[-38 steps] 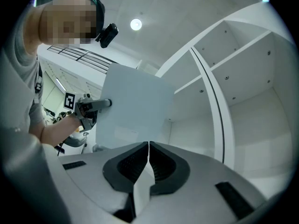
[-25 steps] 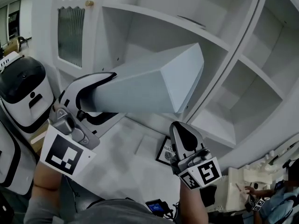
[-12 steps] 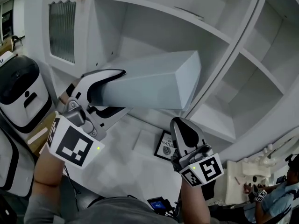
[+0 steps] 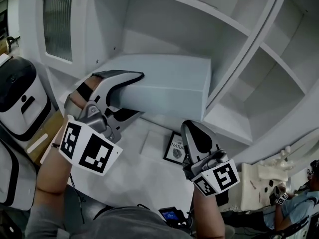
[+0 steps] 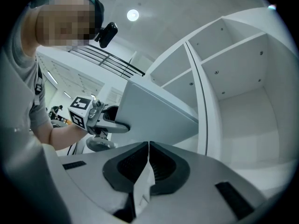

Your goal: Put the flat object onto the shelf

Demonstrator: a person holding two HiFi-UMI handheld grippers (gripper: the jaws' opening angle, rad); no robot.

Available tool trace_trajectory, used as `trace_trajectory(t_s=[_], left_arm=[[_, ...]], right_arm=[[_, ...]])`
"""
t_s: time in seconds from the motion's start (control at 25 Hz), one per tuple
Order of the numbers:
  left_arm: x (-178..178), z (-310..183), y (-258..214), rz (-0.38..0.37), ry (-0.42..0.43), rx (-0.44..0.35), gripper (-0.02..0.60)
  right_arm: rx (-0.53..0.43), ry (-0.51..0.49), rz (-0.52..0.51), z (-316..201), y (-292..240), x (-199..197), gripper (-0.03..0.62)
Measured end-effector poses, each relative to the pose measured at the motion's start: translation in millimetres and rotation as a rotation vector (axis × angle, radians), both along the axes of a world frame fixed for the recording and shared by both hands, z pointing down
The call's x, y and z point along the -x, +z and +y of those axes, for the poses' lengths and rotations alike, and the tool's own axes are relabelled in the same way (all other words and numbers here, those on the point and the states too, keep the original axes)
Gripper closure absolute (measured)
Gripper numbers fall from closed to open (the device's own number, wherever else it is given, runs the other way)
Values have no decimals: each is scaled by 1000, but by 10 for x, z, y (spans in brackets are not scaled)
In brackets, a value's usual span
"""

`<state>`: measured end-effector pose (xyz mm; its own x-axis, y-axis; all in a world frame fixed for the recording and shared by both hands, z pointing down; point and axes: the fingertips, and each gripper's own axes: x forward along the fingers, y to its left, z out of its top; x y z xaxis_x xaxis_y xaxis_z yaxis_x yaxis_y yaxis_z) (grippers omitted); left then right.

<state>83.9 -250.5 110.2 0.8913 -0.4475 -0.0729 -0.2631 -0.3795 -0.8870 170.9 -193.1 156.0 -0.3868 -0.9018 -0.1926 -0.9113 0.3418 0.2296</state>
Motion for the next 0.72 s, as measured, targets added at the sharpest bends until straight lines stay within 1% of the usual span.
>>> trace_trajectory(t_s=[0.36, 0.72], left_arm=[[-139, -124, 139, -45, -16, -41, 308], [-303, -259, 351, -131, -53, -104, 305]], right_arm=[[25, 17, -2, 13, 103, -42, 563], [67, 43, -43, -30, 307, -150, 563]])
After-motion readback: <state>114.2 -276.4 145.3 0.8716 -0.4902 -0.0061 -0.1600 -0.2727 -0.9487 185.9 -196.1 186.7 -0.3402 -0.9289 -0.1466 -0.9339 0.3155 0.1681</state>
